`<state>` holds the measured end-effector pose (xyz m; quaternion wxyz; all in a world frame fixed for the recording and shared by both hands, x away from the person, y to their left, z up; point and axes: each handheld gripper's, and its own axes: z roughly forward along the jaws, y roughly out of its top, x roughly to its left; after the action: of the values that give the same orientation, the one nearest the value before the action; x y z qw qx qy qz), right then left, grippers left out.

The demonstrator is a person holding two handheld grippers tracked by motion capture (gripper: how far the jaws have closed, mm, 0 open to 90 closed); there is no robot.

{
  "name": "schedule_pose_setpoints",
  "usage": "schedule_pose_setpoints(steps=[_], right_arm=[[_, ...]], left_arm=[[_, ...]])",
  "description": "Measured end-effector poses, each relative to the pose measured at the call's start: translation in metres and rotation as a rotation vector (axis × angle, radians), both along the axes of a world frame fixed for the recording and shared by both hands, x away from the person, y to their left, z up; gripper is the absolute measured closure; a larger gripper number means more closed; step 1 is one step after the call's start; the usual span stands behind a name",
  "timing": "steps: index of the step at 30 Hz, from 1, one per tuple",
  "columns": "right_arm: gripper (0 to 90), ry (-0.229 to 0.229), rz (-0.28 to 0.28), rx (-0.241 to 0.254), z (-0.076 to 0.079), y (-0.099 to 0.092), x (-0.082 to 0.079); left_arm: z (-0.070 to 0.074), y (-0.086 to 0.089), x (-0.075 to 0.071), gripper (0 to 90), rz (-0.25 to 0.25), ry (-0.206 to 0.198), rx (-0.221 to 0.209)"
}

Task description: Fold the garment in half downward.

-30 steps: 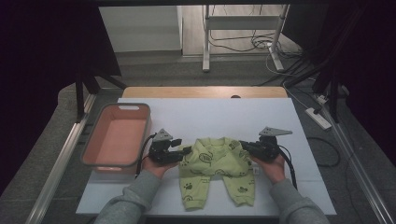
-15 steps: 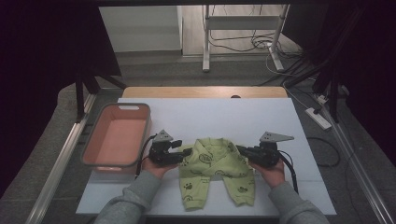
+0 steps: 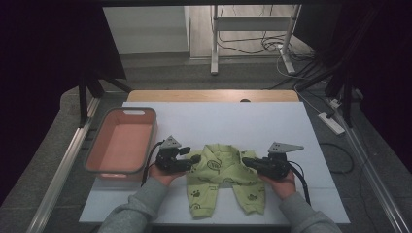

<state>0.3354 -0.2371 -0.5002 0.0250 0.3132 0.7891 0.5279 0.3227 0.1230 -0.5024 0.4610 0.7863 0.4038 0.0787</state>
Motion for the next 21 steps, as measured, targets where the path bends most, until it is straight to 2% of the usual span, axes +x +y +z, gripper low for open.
schedule_pose_setpoints(steps=[6,13,21], right_arm=[[89.1,-0.003,0.013,-0.007,-0.0003,0.0013,-0.0044],[89.1,0.002,-0.013,0.004,-0.0009,-0.002,0.0008],[89.1,0.0,-0.027,-0.001,-0.0019,-0.0023,0.004]], left_arm=[[-0.0009,-0.0007,-0.0007,40.6,-0.009,0.004,0.003],[-0.0001,-0.0072,-0.0022,40.6,-0.031,0.002,0.004],[-0.0019,-0.0086,0.0002,41.1,-0.029,0.013,0.015]])
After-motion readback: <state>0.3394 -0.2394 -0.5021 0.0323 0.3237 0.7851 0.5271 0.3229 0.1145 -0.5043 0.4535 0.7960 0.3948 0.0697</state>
